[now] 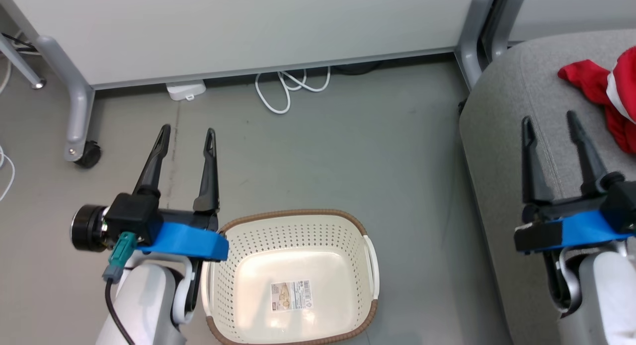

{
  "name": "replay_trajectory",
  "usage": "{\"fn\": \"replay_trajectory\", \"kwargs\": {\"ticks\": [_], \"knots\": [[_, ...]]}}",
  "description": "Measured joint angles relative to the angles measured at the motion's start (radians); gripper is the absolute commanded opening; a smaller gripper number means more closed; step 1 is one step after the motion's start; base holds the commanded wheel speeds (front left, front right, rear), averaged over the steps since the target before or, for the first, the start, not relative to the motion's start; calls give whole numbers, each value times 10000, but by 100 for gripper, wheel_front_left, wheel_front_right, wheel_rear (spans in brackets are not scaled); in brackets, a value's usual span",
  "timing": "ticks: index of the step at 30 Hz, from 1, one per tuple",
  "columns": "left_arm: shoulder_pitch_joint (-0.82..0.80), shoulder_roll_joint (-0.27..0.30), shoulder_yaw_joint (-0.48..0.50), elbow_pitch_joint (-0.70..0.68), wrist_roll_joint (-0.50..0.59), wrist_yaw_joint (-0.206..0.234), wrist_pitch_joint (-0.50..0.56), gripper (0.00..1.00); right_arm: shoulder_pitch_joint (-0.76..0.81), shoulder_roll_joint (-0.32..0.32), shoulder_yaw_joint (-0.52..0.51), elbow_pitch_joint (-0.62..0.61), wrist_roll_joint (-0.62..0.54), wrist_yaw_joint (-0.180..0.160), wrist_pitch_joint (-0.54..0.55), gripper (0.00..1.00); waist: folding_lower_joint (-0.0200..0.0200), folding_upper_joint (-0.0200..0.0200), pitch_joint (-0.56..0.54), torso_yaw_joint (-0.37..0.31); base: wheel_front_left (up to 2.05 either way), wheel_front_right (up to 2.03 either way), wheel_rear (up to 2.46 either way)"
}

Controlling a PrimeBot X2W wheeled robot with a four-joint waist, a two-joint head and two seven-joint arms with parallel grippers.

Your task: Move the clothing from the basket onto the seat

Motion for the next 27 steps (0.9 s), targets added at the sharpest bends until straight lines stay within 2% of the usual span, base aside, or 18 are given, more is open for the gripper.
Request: {"fn": "replay_trajectory", "kwargs": {"ticks": [14,27], "knots": [[1401,-732,1448,-69,548,-596,2,100,1214,399,439,537,142,0,0,100,1,0,-776,432,0,0,0],[2001,-918,1910,474,746,-865,2,100,1902,625,462,1047,217,0,0,100,2,0,-1150,600,0,0,0]]}}
